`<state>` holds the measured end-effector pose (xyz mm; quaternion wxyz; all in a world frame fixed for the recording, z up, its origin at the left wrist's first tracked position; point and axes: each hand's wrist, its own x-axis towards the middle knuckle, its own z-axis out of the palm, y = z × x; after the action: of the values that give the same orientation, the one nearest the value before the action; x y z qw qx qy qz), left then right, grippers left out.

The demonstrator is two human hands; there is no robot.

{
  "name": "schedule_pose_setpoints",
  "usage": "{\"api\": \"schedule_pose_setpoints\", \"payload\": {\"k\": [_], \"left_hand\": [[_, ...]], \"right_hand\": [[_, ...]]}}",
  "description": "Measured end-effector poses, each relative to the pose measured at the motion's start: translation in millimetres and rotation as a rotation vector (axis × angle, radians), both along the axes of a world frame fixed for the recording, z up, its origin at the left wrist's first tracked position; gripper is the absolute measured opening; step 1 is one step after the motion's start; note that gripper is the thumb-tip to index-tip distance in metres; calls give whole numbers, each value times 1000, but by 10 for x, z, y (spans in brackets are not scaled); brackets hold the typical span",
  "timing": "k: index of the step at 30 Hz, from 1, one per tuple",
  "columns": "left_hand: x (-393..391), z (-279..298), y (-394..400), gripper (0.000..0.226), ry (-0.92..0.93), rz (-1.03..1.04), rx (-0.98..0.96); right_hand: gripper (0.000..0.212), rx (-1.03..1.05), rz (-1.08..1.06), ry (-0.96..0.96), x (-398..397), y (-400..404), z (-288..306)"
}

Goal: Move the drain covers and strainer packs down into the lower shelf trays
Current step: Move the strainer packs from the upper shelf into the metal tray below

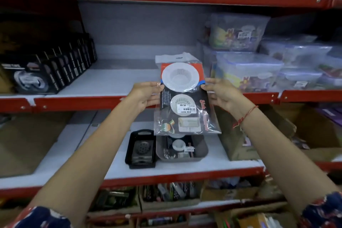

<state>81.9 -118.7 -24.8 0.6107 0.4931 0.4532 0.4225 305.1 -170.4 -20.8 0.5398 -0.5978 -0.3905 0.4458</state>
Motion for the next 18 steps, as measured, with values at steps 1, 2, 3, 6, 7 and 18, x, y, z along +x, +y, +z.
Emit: {"api": "schedule_pose_setpoints", "payload": {"k": [1, 2, 3, 6, 7, 18], "left_hand": [[-18, -54, -93, 25, 17, -6, -3], [-42, -128, -192, 24, 39, -12, -9], [-72, -215, -283, 25, 65, -20, -14], [-135, -498, -488, 28, 117, -63, -37], [-148, -596, -557, 28, 134, -77, -56], [-36, -1556, -680, 33, 232, -82, -328]], "right_hand": [[20, -15, 23, 0, -14, -112, -50], [17, -39, 54, -4, -22, -233, -120], [17, -61, 81, -10, -24, -341, -198], [19, -122, 102, -13, 10, -568, -457], [20, -149, 103, -16, 20, -637, -551], [14, -425, 107, 75, 94, -732, -1504]]}}
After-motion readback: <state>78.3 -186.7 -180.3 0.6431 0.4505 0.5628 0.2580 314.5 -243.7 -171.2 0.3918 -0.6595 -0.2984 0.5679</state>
